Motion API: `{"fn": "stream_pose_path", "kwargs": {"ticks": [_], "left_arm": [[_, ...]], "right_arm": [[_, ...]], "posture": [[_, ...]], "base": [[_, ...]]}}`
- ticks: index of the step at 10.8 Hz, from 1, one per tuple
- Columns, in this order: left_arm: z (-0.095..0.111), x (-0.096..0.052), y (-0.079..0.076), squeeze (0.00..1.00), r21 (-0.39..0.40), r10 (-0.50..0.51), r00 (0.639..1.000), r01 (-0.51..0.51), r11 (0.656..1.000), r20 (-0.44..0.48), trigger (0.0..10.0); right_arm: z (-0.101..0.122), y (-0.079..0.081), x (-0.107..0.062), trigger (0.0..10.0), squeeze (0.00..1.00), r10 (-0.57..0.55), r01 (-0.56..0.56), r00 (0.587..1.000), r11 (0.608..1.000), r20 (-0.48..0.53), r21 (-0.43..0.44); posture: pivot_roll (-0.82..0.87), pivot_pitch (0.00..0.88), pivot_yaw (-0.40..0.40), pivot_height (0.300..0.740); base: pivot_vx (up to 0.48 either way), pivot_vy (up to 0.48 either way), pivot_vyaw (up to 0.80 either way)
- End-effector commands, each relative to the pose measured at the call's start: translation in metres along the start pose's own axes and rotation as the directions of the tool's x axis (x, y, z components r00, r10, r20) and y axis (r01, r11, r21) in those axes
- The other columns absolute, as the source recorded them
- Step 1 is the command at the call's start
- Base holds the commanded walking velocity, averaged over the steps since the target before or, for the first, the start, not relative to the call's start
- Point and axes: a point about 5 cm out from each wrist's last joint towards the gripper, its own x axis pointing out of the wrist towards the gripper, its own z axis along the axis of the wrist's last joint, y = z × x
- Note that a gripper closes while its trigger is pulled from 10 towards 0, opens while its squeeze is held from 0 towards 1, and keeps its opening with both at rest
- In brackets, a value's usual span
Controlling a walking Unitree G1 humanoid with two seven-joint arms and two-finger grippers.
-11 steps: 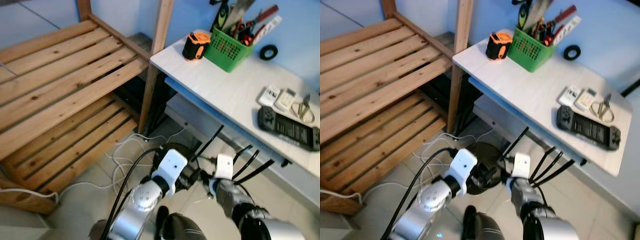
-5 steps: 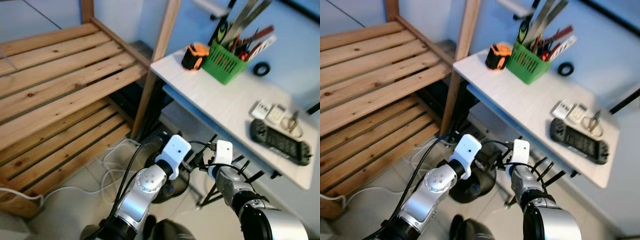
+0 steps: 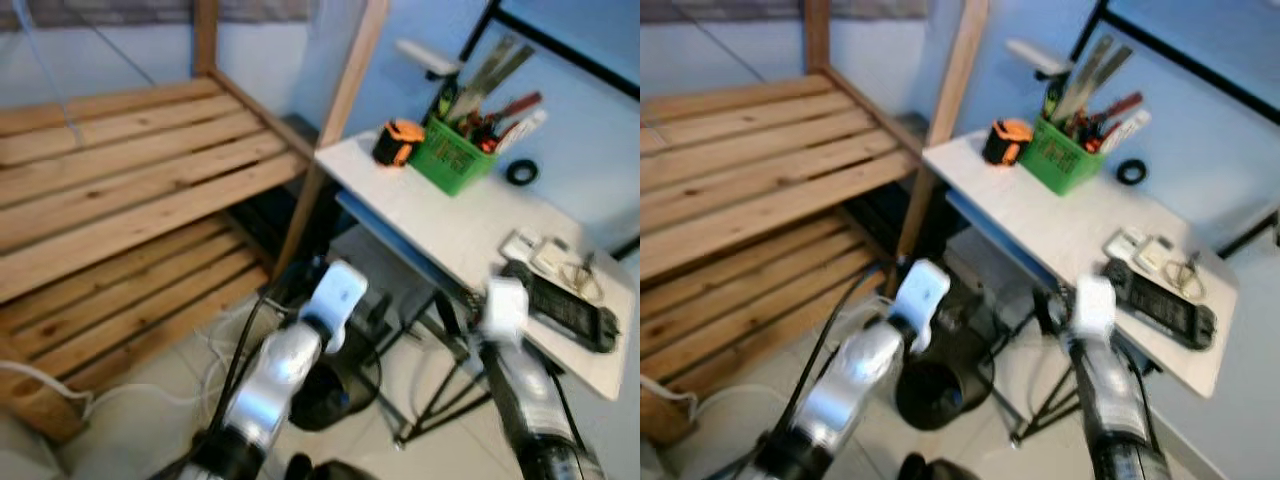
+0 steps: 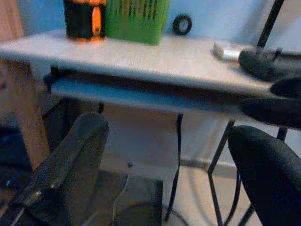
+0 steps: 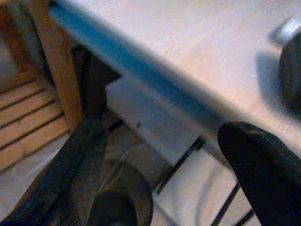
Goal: Clean up the room
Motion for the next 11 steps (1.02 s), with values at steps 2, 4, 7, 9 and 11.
{"fn": "stream_pose_path", "kwargs": {"ticks": [2,4,7,9,11], "left_arm": [[0.002,0.003,-0.004,0.0,-0.018,-0.017,1.0,0.017,1.0,0.007,10.0],[0.006,0.011,-0.007,0.0,-0.017,-0.034,0.999,0.034,0.999,0.023,10.0],[0.01,0.011,0.004,0.0,-0.009,-0.009,0.999,0.009,1.0,0.05,10.0],[0.015,0.01,0.013,0.0,0.032,0.001,0.997,-0.003,0.999,0.082,10.0],[0.017,0.01,0.017,0.0,0.06,-0.009,0.996,0.003,0.998,0.09,10.0]], "right_arm": [[-0.005,-0.009,-0.012,10.0,0.0,0.046,-0.046,0.999,0.999,-0.016,-0.004],[0.016,0.01,-0.019,10.0,0.0,0.355,-0.351,0.935,0.926,-0.005,0.136],[0.115,0.008,-0.008,10.0,0.0,0.384,-0.461,0.875,0.848,0.296,0.262],[0.158,0.005,-0.016,10.0,0.0,0.335,-0.516,0.824,0.776,0.457,0.363],[0.151,-0.01,-0.013,10.0,0.0,0.193,-0.389,0.875,0.826,0.443,0.408]], "posture": [[0.19,0.0,-0.26,0.74],[0.16,0.0,-0.265,0.74],[0.16,0.0,-0.231,0.74],[0.16,0.0,-0.182,0.74],[0.12,0.0,-0.135,0.74]], "base": [[0.0,0.0,0.0],[0.0,0.0,0.0],[0.0,0.0,0.0],[0.0,0.0,0.0],[0.0,0.0,0.0]]}}
